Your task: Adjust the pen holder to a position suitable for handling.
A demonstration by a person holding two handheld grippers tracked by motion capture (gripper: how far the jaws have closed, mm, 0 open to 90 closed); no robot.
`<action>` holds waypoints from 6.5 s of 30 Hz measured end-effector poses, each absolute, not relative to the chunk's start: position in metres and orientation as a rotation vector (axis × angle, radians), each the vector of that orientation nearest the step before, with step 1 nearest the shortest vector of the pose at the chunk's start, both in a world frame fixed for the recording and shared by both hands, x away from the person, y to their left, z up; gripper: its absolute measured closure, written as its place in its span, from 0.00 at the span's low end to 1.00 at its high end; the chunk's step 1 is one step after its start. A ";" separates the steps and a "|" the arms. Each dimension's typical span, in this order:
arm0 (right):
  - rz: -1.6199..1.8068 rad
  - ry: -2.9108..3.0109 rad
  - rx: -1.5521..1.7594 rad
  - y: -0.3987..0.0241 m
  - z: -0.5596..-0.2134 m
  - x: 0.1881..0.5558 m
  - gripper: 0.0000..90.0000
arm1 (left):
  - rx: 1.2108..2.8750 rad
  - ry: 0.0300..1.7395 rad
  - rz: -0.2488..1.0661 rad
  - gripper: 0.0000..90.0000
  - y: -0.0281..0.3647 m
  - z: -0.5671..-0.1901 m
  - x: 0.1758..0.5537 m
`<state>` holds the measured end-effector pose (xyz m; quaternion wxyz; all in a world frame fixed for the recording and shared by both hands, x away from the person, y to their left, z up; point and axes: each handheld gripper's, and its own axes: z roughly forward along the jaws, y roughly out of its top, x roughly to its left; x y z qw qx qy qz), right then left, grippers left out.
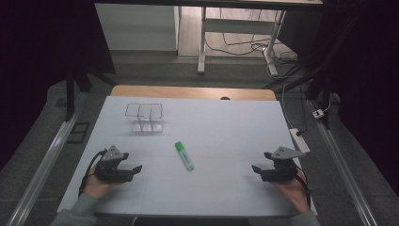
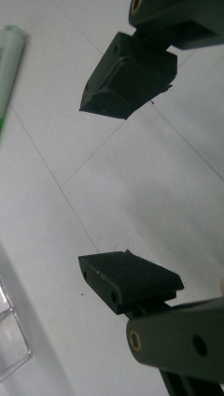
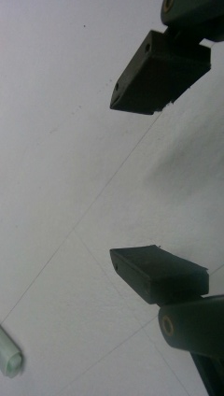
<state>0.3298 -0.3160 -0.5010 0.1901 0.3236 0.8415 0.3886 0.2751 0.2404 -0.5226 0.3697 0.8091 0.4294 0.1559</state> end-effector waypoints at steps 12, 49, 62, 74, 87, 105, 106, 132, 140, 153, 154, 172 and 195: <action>1.086 2.377 0.898 -0.315 -0.503 0.331 0.26 | 2.062 1.115 0.395 0.27 0.244 -0.513 0.285; 1.077 2.397 0.901 -0.308 -0.506 0.337 0.28 | 2.011 1.268 0.464 0.30 0.291 -0.472 0.358; 1.111 2.402 0.917 -0.310 -0.509 0.338 0.28 | 1.977 1.327 0.459 0.40 0.304 -0.478 0.378; 1.127 2.389 0.914 -0.310 -0.509 0.338 0.29 | 1.982 1.344 0.487 0.84 0.307 -0.488 0.405; 1.115 2.392 0.909 -0.310 -0.510 0.338 0.29 | 2.007 1.364 0.429 0.99 0.298 -0.503 0.425; 1.118 2.384 0.903 -0.311 -0.510 0.337 0.29 | 1.989 1.365 0.389 0.99 0.301 -0.507 0.433; 1.118 2.384 0.903 -0.310 -0.510 0.337 0.29 | 1.991 1.366 0.390 0.99 0.301 -0.507 0.434; 1.115 2.431 0.876 -0.306 -0.512 0.336 0.28 | 2.052 1.260 0.372 0.99 0.257 -0.500 0.442; 1.104 2.445 0.874 -0.306 -0.514 0.337 0.28 | 2.051 1.253 0.361 0.99 0.246 -0.499 0.447; 1.088 2.456 0.883 -0.306 -0.516 0.337 0.28 | 2.065 1.232 0.348 0.99 0.223 -0.501 0.457; 1.088 2.456 0.883 -0.306 -0.516 0.337 0.28 | 2.068 1.227 0.347 0.99 0.222 -0.501 0.458; 1.086 2.461 0.892 -0.306 -0.517 0.336 0.28 | 2.107 1.156 0.321 0.99 0.182 -0.497 0.472; 1.078 2.469 0.888 -0.306 -0.518 0.337 0.28 | 2.146 1.091 0.269 0.99 0.143 -0.498 0.481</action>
